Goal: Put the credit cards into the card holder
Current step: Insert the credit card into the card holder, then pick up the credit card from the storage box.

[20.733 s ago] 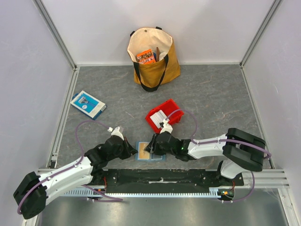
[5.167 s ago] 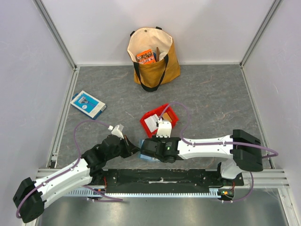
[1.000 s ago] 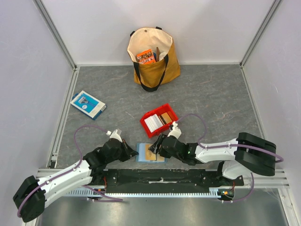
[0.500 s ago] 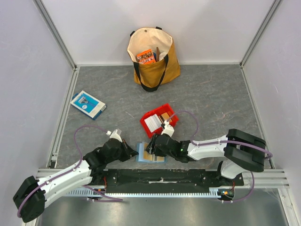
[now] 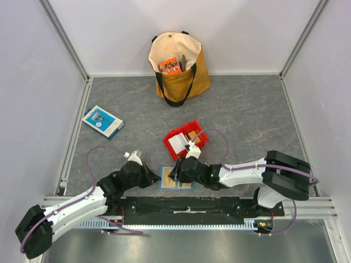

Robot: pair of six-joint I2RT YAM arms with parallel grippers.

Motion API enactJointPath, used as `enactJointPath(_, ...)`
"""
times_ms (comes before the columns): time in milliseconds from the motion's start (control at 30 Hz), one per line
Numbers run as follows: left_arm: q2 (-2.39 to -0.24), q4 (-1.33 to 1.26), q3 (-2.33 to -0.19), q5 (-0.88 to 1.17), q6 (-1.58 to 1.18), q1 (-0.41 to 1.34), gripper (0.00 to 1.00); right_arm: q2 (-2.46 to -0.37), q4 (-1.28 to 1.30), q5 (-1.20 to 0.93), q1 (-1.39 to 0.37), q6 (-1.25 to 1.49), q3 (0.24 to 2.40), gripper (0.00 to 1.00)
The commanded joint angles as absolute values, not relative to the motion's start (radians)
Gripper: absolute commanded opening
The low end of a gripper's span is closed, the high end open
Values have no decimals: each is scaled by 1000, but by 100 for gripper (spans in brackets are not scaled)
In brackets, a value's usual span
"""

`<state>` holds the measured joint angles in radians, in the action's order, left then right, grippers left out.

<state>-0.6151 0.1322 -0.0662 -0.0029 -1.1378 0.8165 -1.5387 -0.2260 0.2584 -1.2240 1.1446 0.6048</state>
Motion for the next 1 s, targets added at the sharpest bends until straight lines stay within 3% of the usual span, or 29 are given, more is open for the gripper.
enactJointPath(0, -614, 117, -89, -23, -1149, 818, 2, -1514, -299, 227, -1235, 1114, 618, 49)
enactJointPath(233, -603, 124, -92, -23, -1147, 818, 2, -1474, -276, 229, -1235, 1098, 620, 48)
enactJointPath(400, -577, 143, -97, -26, -1149, 818, 2, -1341, -74, 371, -1229, 967, 692, 57)
enactJointPath(567, -557, 156, -107, -37, -1150, 818, 2, -1282, 135, 413, -1111, 764, 836, 60)
enactJointPath(667, -555, 155, -113, -38, -1146, 818, 2, -1308, 192, 353, -1002, 645, 929, 68)
enactJointPath(967, -568, 141, -115, -52, -1147, 818, 2, -1515, 238, 120, -796, 479, 1084, 72)
